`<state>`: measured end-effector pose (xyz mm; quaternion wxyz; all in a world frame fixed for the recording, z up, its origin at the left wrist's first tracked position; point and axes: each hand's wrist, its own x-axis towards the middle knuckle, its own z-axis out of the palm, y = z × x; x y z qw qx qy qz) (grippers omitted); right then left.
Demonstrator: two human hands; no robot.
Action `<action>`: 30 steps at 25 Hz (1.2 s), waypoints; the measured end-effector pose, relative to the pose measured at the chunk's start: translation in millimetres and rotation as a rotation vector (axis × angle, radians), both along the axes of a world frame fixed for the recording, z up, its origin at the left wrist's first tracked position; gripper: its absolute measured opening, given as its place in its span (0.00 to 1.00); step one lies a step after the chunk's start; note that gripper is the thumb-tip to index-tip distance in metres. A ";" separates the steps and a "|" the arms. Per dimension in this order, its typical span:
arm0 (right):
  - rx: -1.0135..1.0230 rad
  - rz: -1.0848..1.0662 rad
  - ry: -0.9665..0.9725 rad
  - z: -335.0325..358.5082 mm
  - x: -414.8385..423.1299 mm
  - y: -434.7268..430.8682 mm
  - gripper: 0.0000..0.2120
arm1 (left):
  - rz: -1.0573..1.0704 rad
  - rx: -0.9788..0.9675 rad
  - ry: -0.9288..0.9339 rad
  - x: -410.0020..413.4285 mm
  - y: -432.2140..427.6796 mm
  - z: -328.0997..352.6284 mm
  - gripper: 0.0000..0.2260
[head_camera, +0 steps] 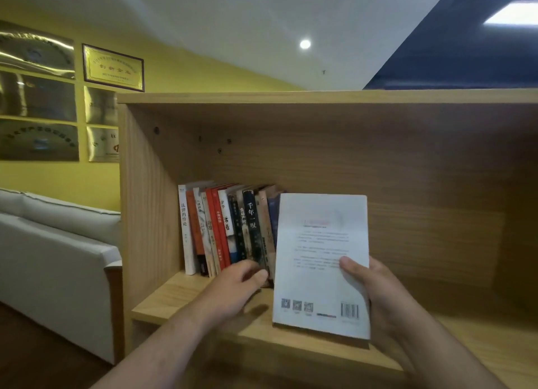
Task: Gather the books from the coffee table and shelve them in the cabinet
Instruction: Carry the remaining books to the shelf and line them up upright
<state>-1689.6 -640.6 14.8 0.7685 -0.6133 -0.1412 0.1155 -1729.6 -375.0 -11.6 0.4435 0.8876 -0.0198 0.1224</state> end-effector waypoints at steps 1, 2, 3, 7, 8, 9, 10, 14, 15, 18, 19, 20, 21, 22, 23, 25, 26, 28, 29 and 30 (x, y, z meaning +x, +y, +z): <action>-0.051 -0.098 -0.068 2.4 0.9 -3.1 0.13 | 0.113 0.149 -0.021 3.6 16.1 -7.7 0.17; -0.128 -0.210 -0.136 4.9 2.6 -3.5 0.12 | 0.207 0.081 -0.043 7.1 26.9 -13.1 0.21; -0.206 -0.323 -0.194 6.7 6.2 -0.4 0.11 | 0.246 -0.048 -0.062 7.6 33.9 -15.0 0.23; -0.399 -0.582 -0.374 2.5 18.9 42.1 0.05 | 0.215 -0.444 -0.079 22.2 49.5 -19.2 0.30; -0.412 -0.575 -0.399 -1.0 24.4 54.9 0.04 | 0.215 -0.485 -0.085 25.3 55.3 -19.9 0.31; -0.409 -0.545 -0.415 -4.9 29.2 67.0 0.04 | 0.232 -0.519 -0.086 28.5 61.6 -19.0 0.31; -0.398 -0.509 -0.425 -9.3 34.3 77.7 0.06 | 0.261 -0.556 -0.083 32.5 67.1 -18.3 0.30; -0.381 -0.363 -0.332 -13.8 53.1 101.5 0.19 | 0.425 -0.478 -0.099 50.0 80.1 -20.0 0.23; -0.346 -0.273 -0.243 -16.6 61.2 100.5 0.26 | 0.476 -0.425 -0.113 54.9 81.1 -20.4 0.23; -0.481 -0.078 -0.136 -26.0 78.6 85.2 0.34 | 0.512 -0.464 -0.179 67.2 85.3 -17.2 0.24; -0.549 -0.046 -0.156 -28.9 79.7 81.7 0.34 | 0.491 -0.497 -0.192 70.0 84.9 -17.4 0.24; -0.582 -0.035 -0.171 -30.3 78.9 79.8 0.33 | 0.472 -0.524 -0.205 72.0 83.9 -17.1 0.23; -0.588 -0.043 -0.189 -32.0 80.0 79.7 0.32 | 0.466 -0.512 -0.207 75.4 84.3 -19.0 0.23; -0.579 -0.049 -0.203 -31.9 80.2 81.0 0.31 | 0.454 -0.499 -0.215 78.7 85.2 -20.6 0.23; -0.568 -0.054 -0.217 -31.9 80.4 83.8 0.30 | 0.449 -0.484 -0.224 81.3 86.7 -21.8 0.23; -0.562 -0.047 -0.240 -30.7 80.1 87.8 0.29 | 0.440 -0.473 -0.245 85.1 89.8 -24.8 0.23; -0.568 -0.041 -0.250 -30.5 79.6 89.5 0.28 | 0.439 -0.477 -0.253 84.4 89.5 -24.9 0.23; -0.582 -0.012 -0.294 -32.6 76.5 93.8 0.24 | 0.448 -0.465 -0.275 83.5 89.9 -25.3 0.23; -0.588 -0.010 -0.317 -34.3 75.7 95.4 0.22 | 0.459 -0.446 -0.288 83.7 88.8 -25.0 0.22; -0.586 -0.012 -0.327 -35.1 75.4 96.9 0.22 | 0.474 -0.411 -0.303 84.1 87.8 -24.8 0.22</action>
